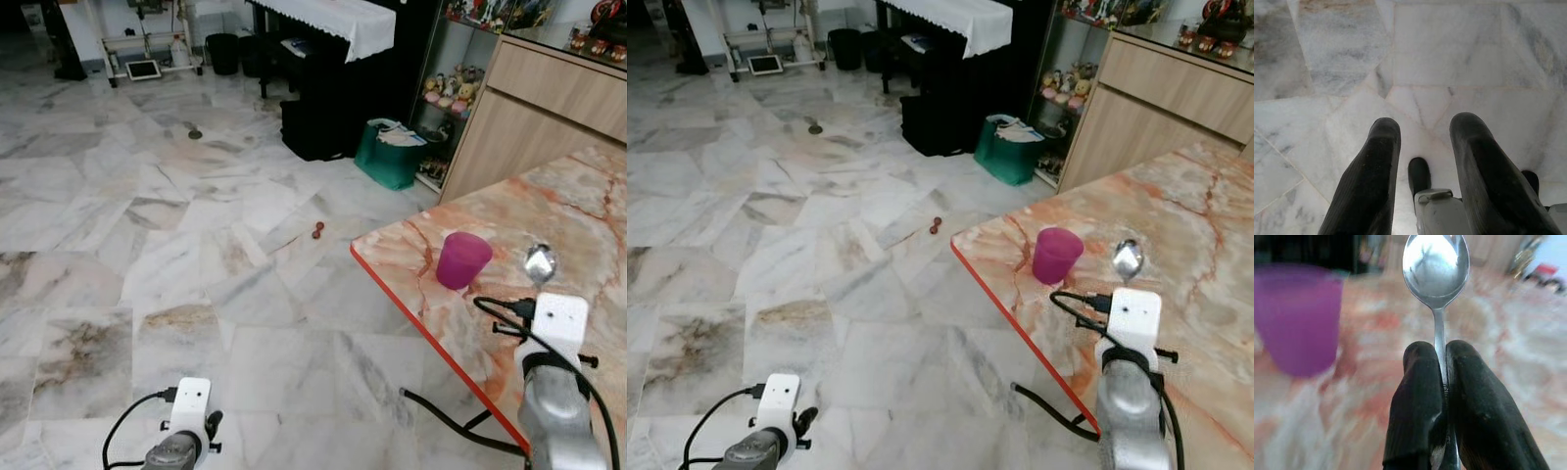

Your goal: Setting the table

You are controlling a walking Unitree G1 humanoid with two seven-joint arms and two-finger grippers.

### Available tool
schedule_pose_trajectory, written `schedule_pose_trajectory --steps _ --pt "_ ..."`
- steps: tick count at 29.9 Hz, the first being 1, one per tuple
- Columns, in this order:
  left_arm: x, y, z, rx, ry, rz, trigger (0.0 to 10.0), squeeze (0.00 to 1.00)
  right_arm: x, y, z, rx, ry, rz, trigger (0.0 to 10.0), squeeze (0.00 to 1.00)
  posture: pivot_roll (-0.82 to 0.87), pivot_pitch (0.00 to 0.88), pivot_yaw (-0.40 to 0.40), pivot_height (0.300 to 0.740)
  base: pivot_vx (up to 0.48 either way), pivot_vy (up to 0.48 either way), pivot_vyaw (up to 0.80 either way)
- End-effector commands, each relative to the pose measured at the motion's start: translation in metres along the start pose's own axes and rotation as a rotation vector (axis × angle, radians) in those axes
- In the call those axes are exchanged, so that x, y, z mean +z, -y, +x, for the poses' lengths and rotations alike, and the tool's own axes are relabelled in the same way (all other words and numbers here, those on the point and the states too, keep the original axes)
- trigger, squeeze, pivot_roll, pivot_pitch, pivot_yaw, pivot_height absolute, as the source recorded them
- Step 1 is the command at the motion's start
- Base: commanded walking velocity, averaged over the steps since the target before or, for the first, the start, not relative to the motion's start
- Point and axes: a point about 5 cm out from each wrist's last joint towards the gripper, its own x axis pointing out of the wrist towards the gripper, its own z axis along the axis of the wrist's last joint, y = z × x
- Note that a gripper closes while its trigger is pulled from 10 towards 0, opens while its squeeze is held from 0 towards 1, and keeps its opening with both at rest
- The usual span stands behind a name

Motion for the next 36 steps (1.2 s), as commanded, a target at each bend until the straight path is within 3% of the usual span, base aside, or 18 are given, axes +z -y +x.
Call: schedule_pose_trajectory --steps 1,7,14,22,27,36 --pt "-0.005 -0.006 -0.002 0.019 -0.01 -0.003 10.0 0.0 0.02 -0.002 -0.007 0.017 0.134 0.022 10.0 0.0 0.07 0.0 -0.036 0.74 0.0 0.0 0.0" --pt "-0.003 -0.014 -0.002 0.043 0.006 -0.017 10.0 0.0 0.039 -0.021 -0.013 0.119 0.263 0.033 10.0 0.0 0.06 0.0 -0.035 0.74 0.0 0.0 0.0" --pt "-0.007 -0.012 -0.004 0.053 0.016 -0.039 10.0 0.0 0.062 -0.025 -0.011 0.113 0.367 0.033 10.0 0.0 0.07 0.0 -0.041 0.74 0.0 0.0 0.0" --pt "-0.009 -0.013 -0.004 0.05 0.015 -0.036 10.0 0.0 0.075 -0.01 -0.015 0.033 0.412 0.071 10.0 0.0 0.07 0.0 -0.036 0.74 0.0 0.0 0.0" --pt "-0.005 -0.012 -0.003 0.043 0.018 -0.03 10.0 0.0 0.075 -0.013 -0.013 0.031 0.399 0.063 10.0 0.0 0.07 0.0 -0.037 0.74 0.0 0.0 -0.09" --pt "0.006 -0.017 -0.001 0.061 0.031 -0.032 10.0 0.0 0.08 -0.02 -0.003 0.034 0.402 0.045 10.0 0.0 0.07 0.0 -0.038 0.74 0.0 0.0 -0.77"
